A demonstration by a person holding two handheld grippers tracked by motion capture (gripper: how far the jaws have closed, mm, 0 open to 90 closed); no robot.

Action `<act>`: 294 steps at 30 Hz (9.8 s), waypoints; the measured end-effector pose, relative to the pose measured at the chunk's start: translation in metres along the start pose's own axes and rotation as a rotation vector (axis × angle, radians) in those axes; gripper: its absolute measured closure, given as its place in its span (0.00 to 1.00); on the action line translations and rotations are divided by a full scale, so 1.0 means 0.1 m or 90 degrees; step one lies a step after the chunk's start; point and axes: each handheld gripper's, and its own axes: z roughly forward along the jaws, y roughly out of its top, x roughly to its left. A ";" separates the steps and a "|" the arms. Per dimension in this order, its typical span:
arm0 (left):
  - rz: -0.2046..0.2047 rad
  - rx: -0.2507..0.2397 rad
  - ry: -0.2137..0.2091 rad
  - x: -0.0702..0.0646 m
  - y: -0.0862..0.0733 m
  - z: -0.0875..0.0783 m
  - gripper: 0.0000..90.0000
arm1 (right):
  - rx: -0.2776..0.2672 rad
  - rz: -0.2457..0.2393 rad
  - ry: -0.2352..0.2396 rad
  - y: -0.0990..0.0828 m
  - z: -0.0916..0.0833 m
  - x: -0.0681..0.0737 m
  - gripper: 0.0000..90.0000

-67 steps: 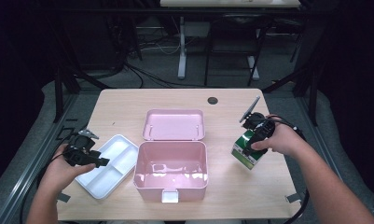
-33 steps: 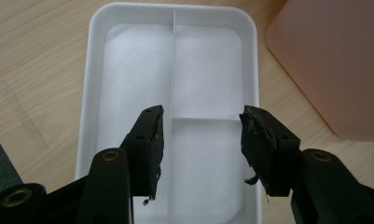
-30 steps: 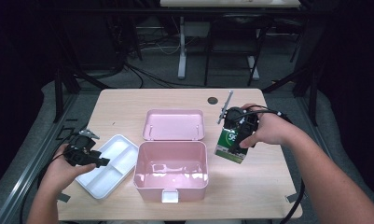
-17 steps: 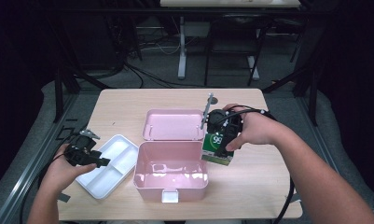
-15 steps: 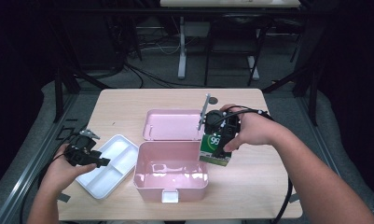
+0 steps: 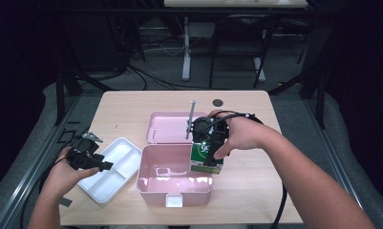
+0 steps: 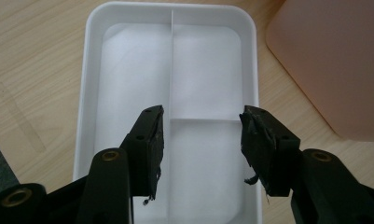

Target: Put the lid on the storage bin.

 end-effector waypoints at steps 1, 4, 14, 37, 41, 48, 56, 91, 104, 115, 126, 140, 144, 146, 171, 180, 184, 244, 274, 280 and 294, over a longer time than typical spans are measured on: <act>0.000 0.000 -0.001 0.00 0.00 0.00 0.55 | 0.002 -0.003 0.003 0.02 0.01 0.01 0.17; 0.000 0.000 0.000 0.00 0.00 0.00 0.55 | 0.004 -0.012 0.006 0.08 0.02 0.03 0.17; 0.001 0.001 0.000 0.00 0.00 0.01 0.55 | 0.013 -0.037 0.013 0.25 0.09 0.10 0.17; 0.003 0.002 -0.002 0.00 0.00 0.01 0.55 | 0.032 -0.050 0.027 0.28 0.46 0.11 0.17; 0.004 0.003 -0.002 0.00 0.00 0.02 0.55 | 0.040 -0.057 0.025 0.28 0.54 0.11 0.17; 0.001 0.001 -0.001 0.00 0.00 0.02 0.55 | 0.048 -0.058 0.030 0.28 0.69 0.11 0.17; 0.003 0.004 0.000 0.00 0.00 0.02 0.55 | 0.047 -0.055 0.034 0.27 0.84 0.10 0.17; -0.001 0.003 -0.002 0.02 -0.01 0.03 0.55 | 0.059 -0.063 0.049 0.23 1.21 0.06 0.17; -0.002 0.007 0.001 0.02 0.00 0.04 0.55 | 0.053 -0.049 0.047 0.20 1.28 0.03 0.17; -0.003 0.006 0.000 0.02 -0.01 0.04 0.55 | 0.041 -0.038 0.043 0.23 1.25 0.03 0.16; -0.002 0.004 0.001 0.03 -0.01 0.04 0.55 | 0.029 -0.027 0.042 0.18 1.14 0.05 0.17; -0.005 0.004 -0.001 0.03 -0.02 0.05 0.55 | 0.004 -0.007 0.014 0.09 0.80 0.06 0.23; -0.005 0.005 -0.001 0.03 -0.02 0.05 0.55 | -0.011 0.015 0.007 0.06 0.71 0.05 0.25; -0.004 0.006 -0.001 0.03 -0.02 0.05 0.55 | -0.014 0.019 0.004 0.04 0.66 0.04 0.25; -0.005 0.009 0.001 0.04 -0.03 0.07 0.55 | -0.026 0.098 -0.031 -0.50 0.47 -0.08 0.26; -0.014 0.008 0.012 0.05 -0.03 0.06 0.56 | -0.101 0.208 -0.042 -0.74 0.48 -0.13 0.26; -0.019 0.010 0.015 0.06 -0.03 0.08 0.56 | -0.141 0.253 -0.061 -0.82 0.51 -0.13 0.26; 0.008 0.251 0.044 0.20 0.16 0.78 0.86 | -0.288 0.406 -0.137 -1.28 0.80 0.18 0.27; 0.009 0.292 0.023 0.19 0.22 0.85 0.99 | -0.271 0.419 -0.142 -1.30 0.87 0.14 0.27; 0.012 0.281 0.019 0.18 0.28 0.70 0.99 | -0.271 0.418 -0.144 -1.30 0.87 0.15 0.27; 0.029 0.254 0.024 0.17 0.45 0.24 0.99 | -0.272 0.419 -0.143 -1.30 0.88 0.15 0.27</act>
